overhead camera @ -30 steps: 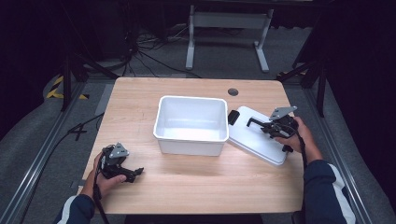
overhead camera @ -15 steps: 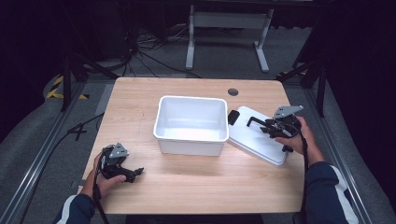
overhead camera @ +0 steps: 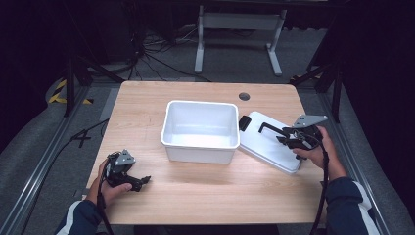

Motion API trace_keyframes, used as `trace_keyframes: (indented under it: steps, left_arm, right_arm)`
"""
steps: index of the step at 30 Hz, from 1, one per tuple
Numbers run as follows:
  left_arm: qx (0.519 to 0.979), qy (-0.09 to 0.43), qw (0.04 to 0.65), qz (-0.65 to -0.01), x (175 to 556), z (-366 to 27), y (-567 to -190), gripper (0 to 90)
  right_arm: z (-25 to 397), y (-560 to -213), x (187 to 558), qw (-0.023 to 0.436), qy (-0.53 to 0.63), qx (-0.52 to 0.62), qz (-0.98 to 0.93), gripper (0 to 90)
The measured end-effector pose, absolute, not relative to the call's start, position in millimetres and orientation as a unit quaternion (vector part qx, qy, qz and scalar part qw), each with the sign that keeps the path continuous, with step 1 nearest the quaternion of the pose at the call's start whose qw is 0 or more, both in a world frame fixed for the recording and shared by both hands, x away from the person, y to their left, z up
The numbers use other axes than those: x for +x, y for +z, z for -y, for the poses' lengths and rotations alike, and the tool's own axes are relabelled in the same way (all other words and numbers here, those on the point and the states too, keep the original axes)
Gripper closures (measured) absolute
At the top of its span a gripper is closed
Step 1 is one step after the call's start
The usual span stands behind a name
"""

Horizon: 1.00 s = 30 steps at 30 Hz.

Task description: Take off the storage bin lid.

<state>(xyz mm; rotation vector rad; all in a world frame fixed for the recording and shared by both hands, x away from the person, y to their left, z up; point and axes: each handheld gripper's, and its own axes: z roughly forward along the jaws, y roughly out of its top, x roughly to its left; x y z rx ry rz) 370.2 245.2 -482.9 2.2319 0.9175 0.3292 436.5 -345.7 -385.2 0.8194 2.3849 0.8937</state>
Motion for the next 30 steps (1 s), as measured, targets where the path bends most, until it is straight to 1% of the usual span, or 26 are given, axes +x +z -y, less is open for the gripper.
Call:
trace_keyframes:
  steps: [16, 30]
  left_arm:
    - [0.86, 0.127, 0.346, -0.353, 370, -245, -483, 0.2]
    - [0.86, 0.126, 0.346, -0.353, 370, -245, -483, 0.2]
  right_arm:
    - [345, -381, 418, 0.236, 0.32, 0.294, -0.869, 51.6]
    - [355, -381, 386, 0.244, 0.324, 0.294, -0.865, 47.5]
